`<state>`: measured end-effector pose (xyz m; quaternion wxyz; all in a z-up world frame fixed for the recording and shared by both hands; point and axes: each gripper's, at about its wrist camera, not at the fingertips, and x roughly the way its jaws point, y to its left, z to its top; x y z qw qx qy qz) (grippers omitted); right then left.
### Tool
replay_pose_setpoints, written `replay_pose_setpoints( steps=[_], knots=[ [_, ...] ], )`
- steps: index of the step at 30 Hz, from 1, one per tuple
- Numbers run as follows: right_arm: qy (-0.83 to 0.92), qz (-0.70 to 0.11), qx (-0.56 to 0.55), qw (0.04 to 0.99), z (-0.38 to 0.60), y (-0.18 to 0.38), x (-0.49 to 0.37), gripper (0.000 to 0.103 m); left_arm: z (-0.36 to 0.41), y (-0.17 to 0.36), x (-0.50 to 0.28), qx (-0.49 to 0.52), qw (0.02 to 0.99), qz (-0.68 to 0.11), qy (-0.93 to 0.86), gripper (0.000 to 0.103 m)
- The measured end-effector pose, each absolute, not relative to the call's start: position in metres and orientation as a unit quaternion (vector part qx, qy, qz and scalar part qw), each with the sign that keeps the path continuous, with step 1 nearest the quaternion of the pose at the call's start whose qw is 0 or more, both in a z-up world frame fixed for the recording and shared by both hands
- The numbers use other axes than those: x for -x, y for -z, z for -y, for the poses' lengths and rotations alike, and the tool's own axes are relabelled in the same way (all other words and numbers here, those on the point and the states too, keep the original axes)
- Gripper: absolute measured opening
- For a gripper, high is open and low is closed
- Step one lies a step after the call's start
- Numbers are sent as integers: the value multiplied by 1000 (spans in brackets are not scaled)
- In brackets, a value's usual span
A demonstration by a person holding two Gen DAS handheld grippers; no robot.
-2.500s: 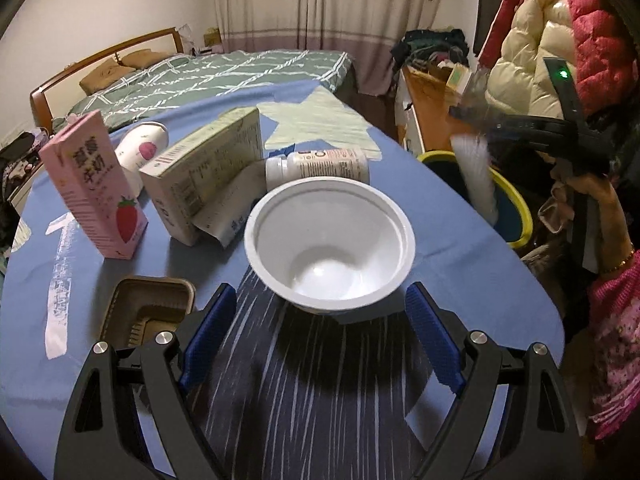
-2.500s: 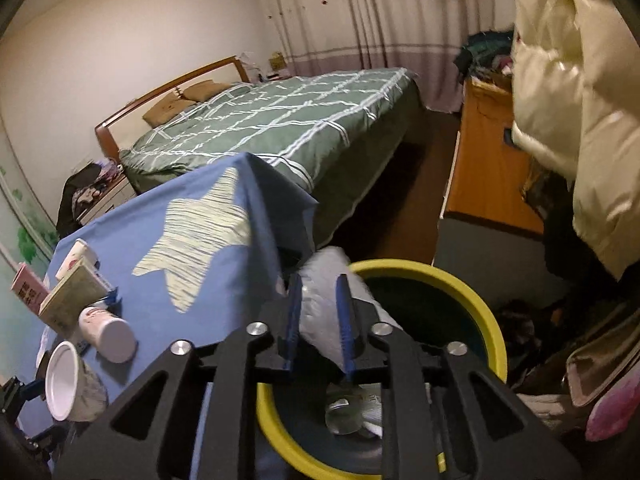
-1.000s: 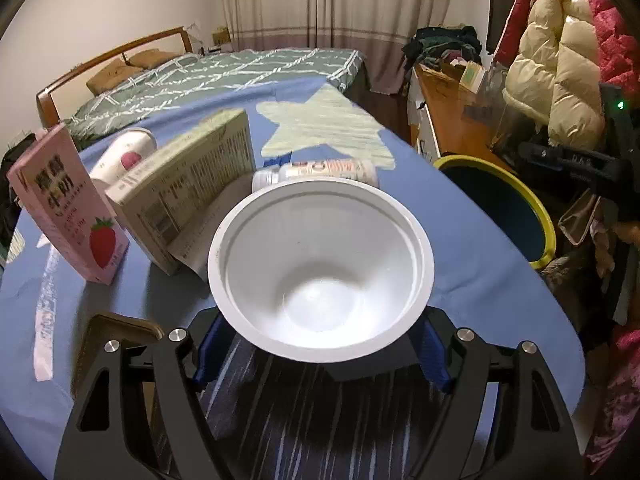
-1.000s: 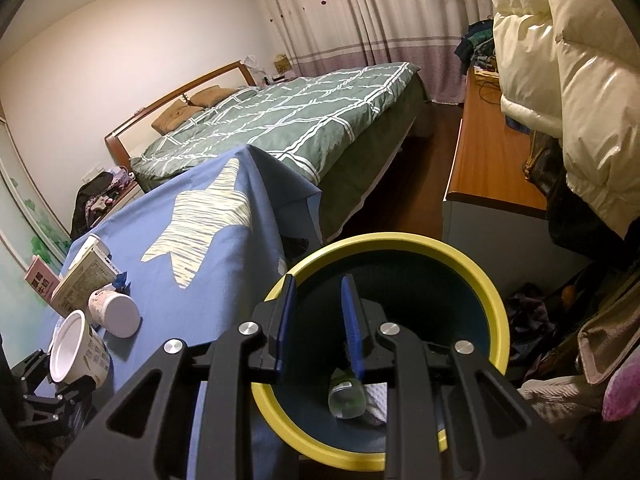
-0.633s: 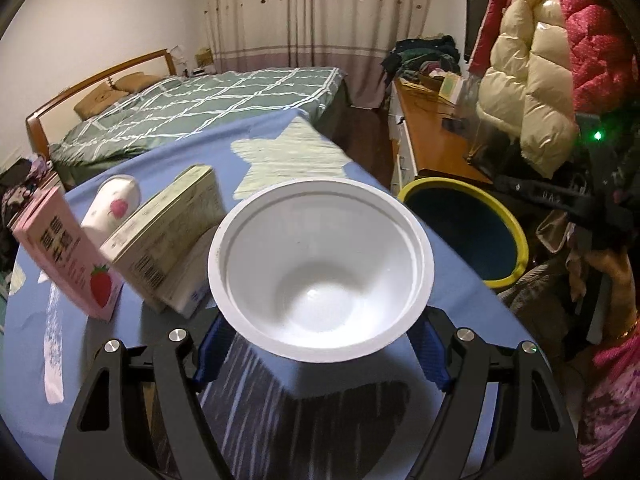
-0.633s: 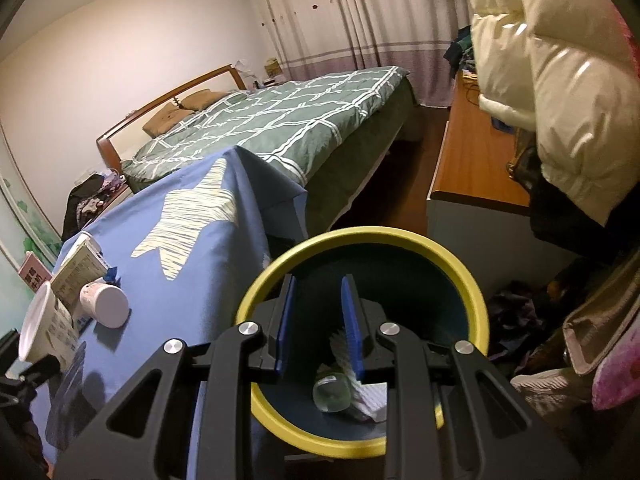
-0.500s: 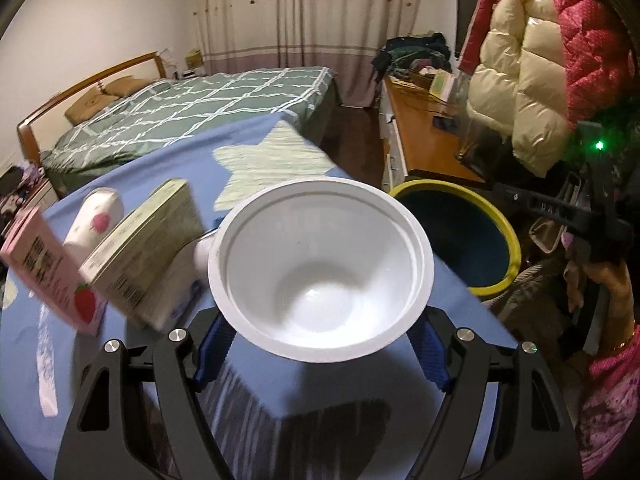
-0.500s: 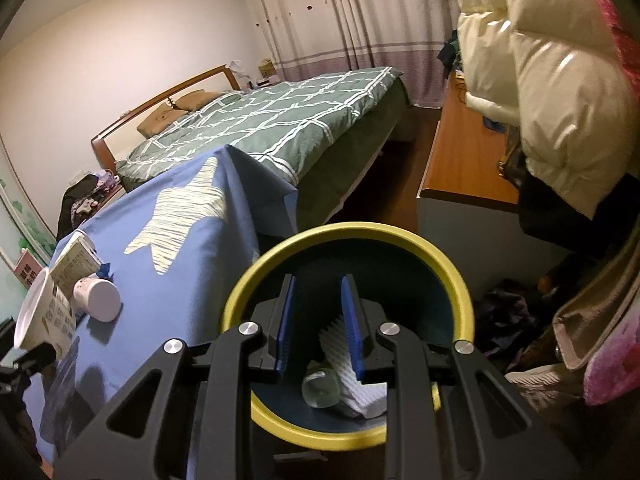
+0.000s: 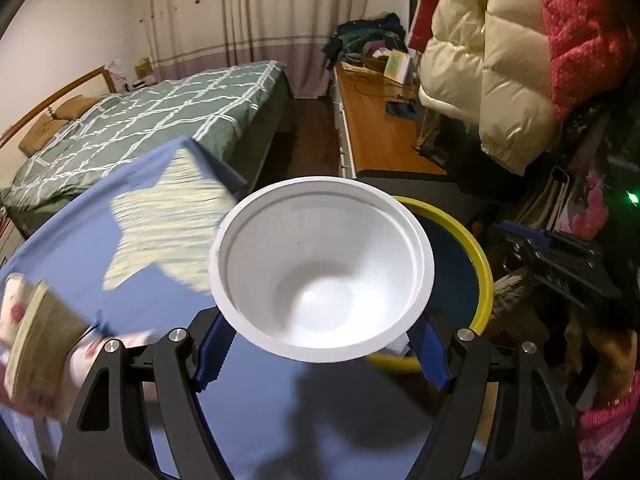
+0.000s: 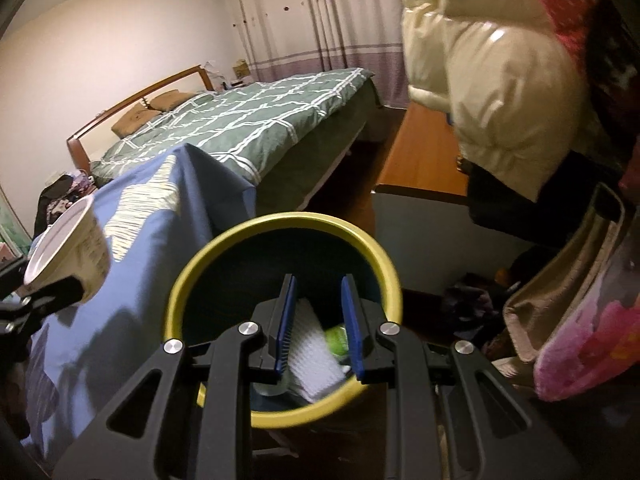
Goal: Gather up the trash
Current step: 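Carry the yogurt cup over the yellow bin and open the left gripper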
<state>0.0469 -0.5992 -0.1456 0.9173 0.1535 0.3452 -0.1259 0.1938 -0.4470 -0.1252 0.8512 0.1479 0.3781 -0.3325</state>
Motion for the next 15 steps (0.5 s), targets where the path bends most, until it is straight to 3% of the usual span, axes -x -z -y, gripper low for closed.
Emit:
replay_pose_setpoints(
  steps=[11, 15],
  knots=[
    [145, -353, -155, 911, 622, 157, -32, 23, 516, 157, -222, -154, 831, -414, 337, 77],
    [148, -354, -155, 910, 625, 158, -30, 23, 522, 158, -222, -151, 835, -412, 332, 85]
  ],
)
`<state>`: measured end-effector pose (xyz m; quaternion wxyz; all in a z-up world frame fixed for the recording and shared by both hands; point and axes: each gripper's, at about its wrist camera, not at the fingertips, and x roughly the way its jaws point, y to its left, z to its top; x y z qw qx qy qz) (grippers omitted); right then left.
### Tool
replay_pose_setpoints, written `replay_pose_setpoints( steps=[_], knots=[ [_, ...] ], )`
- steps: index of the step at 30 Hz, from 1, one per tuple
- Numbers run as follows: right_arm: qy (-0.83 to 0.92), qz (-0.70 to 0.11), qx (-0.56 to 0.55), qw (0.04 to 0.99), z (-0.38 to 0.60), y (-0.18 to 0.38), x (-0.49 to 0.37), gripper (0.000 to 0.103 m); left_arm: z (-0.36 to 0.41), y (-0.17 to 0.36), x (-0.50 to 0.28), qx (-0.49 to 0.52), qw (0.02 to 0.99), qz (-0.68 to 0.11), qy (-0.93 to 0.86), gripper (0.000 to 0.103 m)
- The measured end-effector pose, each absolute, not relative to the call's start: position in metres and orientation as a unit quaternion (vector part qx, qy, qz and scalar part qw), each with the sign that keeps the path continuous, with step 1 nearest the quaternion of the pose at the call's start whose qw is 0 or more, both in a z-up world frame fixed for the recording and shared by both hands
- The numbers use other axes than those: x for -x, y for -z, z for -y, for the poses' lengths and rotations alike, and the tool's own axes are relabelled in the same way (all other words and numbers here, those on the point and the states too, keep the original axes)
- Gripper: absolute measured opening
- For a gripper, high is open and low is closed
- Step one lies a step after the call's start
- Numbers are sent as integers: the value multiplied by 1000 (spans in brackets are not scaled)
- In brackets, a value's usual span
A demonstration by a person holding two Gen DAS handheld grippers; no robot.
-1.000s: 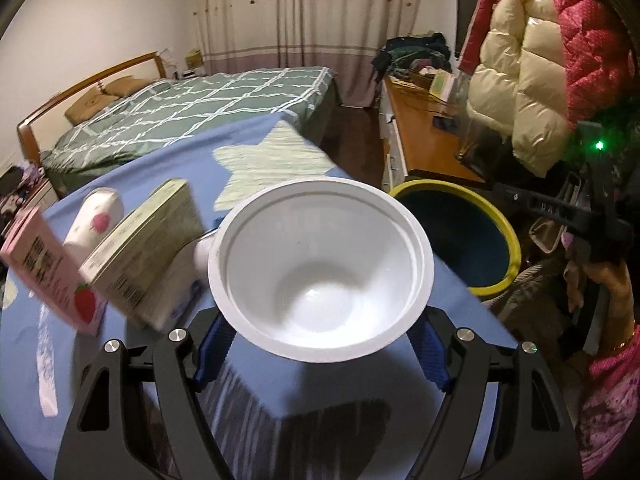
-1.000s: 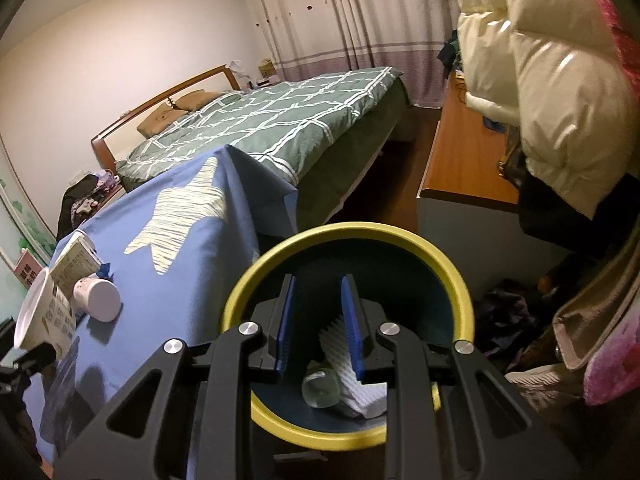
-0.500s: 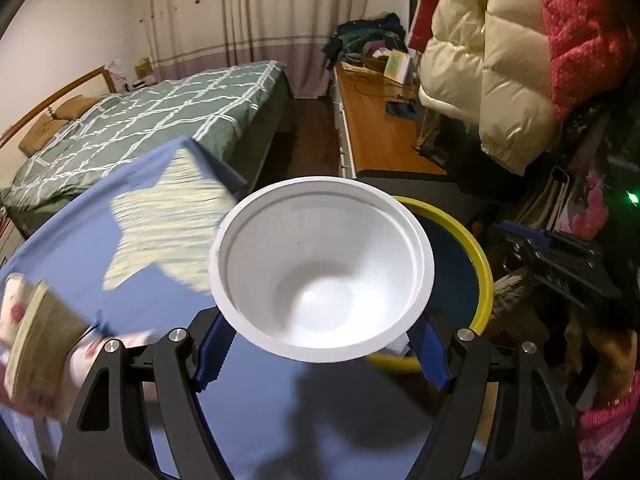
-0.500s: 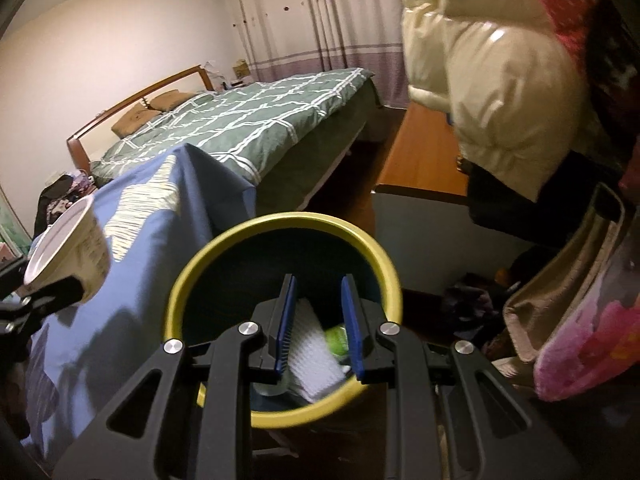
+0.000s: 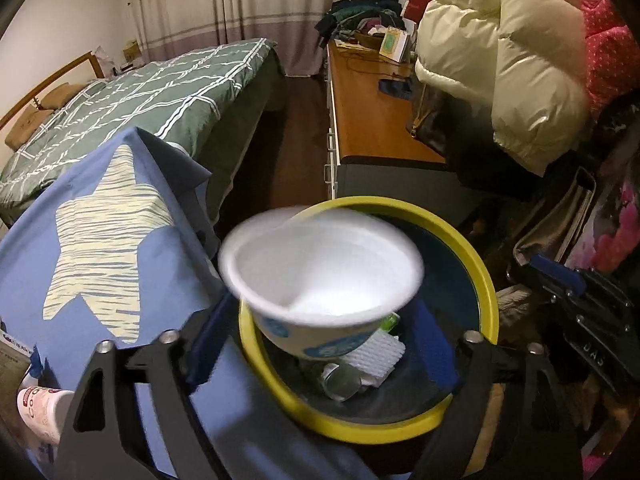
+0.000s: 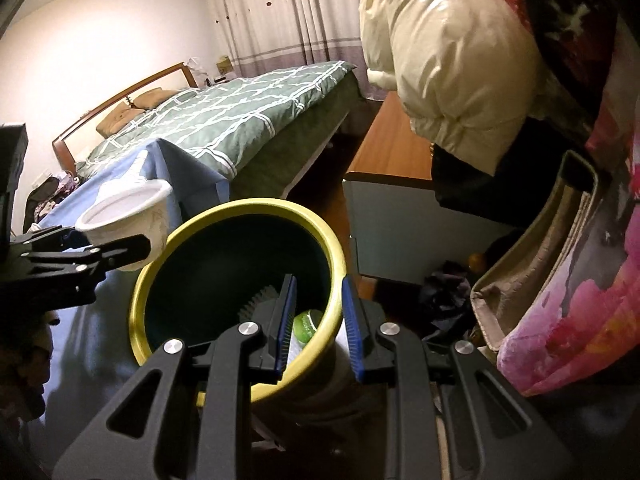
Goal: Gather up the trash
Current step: 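Carry the yogurt cup over the yellow bin and open the left gripper, then grasp the white pill bottle with the right gripper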
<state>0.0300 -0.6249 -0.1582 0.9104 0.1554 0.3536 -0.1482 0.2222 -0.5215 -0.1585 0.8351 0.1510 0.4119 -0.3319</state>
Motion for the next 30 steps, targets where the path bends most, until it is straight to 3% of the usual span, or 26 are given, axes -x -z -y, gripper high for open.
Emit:
replay_pose_setpoints(
  steps=[12, 30],
  knots=[
    [125, -354, -149, 915, 599, 156, -40, 23, 445, 116, -188, -116, 859, -382, 321, 87],
    [-3, -354, -90, 931, 440, 116, -99, 29, 186, 59, -146, -8, 928, -332, 167, 89]
  ],
)
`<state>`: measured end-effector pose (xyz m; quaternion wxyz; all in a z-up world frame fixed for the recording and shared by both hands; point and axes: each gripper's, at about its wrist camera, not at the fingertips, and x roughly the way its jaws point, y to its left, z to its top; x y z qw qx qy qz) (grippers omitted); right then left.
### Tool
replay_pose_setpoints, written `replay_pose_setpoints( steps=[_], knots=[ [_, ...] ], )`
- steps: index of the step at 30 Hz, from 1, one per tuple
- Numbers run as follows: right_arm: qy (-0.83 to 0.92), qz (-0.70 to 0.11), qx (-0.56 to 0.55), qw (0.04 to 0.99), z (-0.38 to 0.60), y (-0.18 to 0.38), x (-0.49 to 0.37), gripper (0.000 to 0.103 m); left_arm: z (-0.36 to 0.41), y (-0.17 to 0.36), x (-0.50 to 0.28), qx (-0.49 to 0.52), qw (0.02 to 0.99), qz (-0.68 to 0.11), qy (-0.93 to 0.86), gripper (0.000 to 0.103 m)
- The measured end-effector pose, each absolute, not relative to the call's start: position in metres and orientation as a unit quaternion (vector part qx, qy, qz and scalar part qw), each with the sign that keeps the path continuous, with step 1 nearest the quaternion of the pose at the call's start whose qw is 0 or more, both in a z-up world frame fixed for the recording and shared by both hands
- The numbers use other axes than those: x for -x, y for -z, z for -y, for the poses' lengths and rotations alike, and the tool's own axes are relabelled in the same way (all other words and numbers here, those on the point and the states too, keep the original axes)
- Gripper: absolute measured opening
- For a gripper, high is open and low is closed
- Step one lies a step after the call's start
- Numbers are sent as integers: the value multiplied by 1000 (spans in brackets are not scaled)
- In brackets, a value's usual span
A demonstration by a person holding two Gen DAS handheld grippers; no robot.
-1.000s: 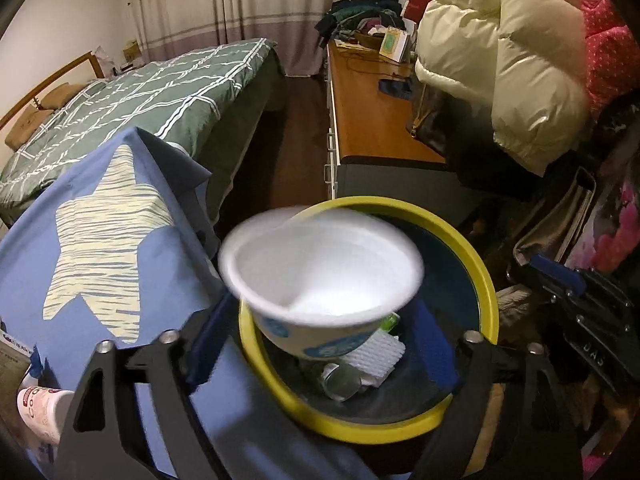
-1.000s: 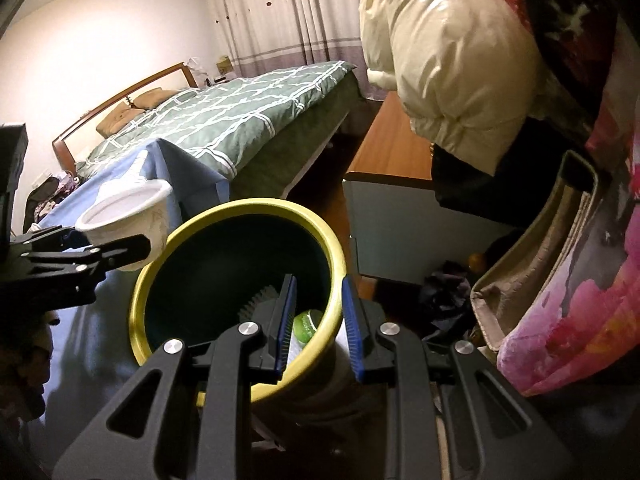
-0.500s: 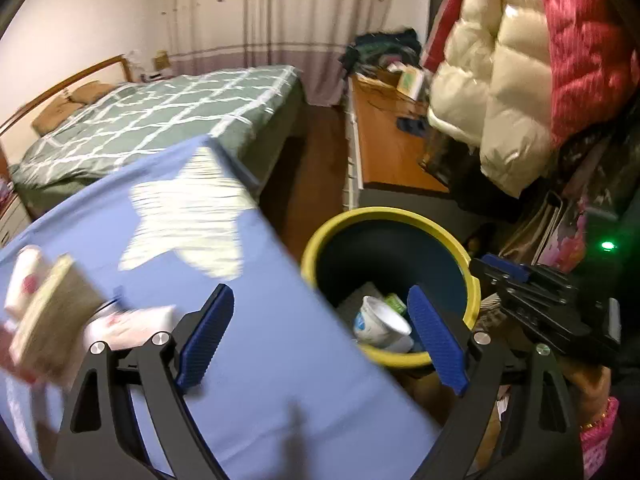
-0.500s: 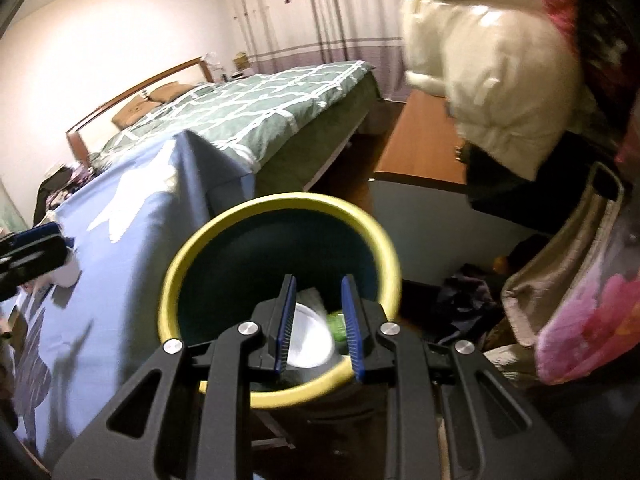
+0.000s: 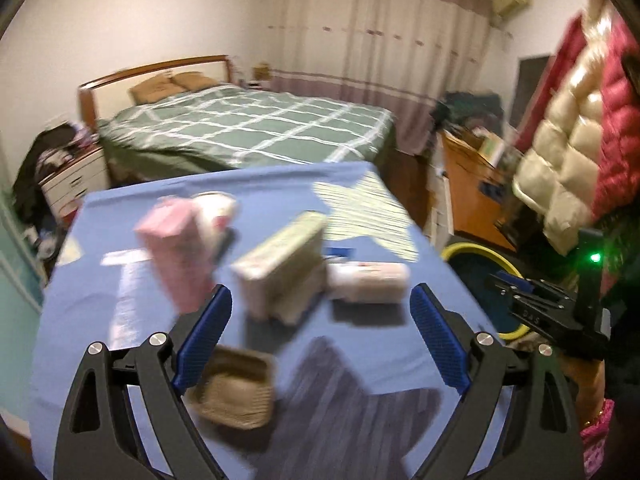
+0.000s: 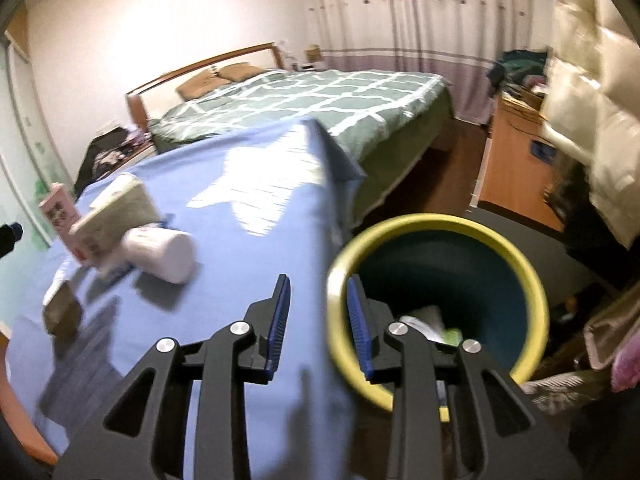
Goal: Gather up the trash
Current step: 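Grasp the white pill bottle with the right gripper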
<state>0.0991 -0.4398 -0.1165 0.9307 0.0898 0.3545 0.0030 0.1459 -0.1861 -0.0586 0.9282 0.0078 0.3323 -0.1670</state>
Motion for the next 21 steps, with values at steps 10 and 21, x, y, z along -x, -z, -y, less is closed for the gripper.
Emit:
replay_pose_setpoints(
  steps=[10, 21],
  knots=[
    [-47, -377, -64, 923, 338, 110, -141, 51, 83, 61, -129, 33, 943, -315, 102, 89],
    [18, -396, -71, 915, 294, 123, -167, 79, 71, 79, -132, 49, 937, -325, 117, 89]
  ],
)
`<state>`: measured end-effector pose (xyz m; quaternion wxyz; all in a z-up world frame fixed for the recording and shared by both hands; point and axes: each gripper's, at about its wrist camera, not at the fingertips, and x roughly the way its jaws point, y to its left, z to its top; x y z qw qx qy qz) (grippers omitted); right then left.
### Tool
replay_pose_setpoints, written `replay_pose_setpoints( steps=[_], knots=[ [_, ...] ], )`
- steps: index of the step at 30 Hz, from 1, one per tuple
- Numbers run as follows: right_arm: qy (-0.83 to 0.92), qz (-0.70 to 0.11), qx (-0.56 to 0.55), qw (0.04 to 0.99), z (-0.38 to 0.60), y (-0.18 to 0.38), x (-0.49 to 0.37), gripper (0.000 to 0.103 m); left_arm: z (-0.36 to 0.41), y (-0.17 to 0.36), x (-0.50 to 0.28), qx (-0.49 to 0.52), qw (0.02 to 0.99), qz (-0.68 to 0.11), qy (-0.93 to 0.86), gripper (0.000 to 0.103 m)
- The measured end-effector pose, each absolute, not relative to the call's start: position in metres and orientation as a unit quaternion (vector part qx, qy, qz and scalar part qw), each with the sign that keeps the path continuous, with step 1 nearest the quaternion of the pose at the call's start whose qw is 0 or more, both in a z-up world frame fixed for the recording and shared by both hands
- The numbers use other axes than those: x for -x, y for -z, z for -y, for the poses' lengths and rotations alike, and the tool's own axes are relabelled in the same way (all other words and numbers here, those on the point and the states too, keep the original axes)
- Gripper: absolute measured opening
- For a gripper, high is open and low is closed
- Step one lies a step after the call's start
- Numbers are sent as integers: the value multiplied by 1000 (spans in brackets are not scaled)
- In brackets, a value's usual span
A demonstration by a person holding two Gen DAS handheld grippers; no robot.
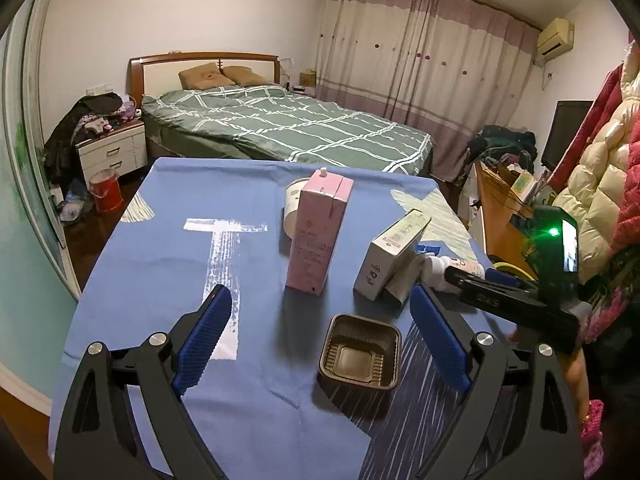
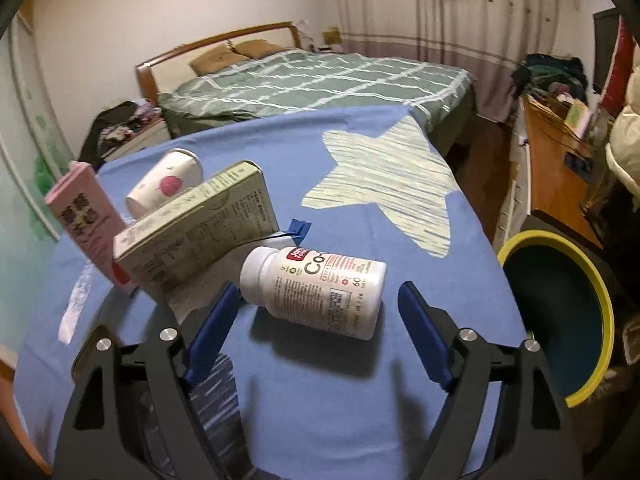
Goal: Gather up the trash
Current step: 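Grasp the white pill bottle with the right gripper, then carry the pill bottle over the yellow bin and open the right gripper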
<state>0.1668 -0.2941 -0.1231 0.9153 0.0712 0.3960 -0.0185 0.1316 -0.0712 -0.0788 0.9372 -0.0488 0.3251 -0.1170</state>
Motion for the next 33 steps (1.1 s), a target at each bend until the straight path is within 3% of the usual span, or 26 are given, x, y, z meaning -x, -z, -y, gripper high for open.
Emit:
replay_pose_setpoints(
  steps=[9, 22, 33],
  knots=[
    [63, -407, -64, 909, 281, 135, -183, 85, 58, 87, -134, 61, 935, -328, 121, 89],
    [74, -399, -76, 911, 297, 133, -181, 80, 60, 92, -135, 59, 933, -333, 125, 89],
    [136, -381, -123, 906, 376, 121, -155, 80, 81, 99, -136, 45, 927, -344, 144, 89]
  ],
)
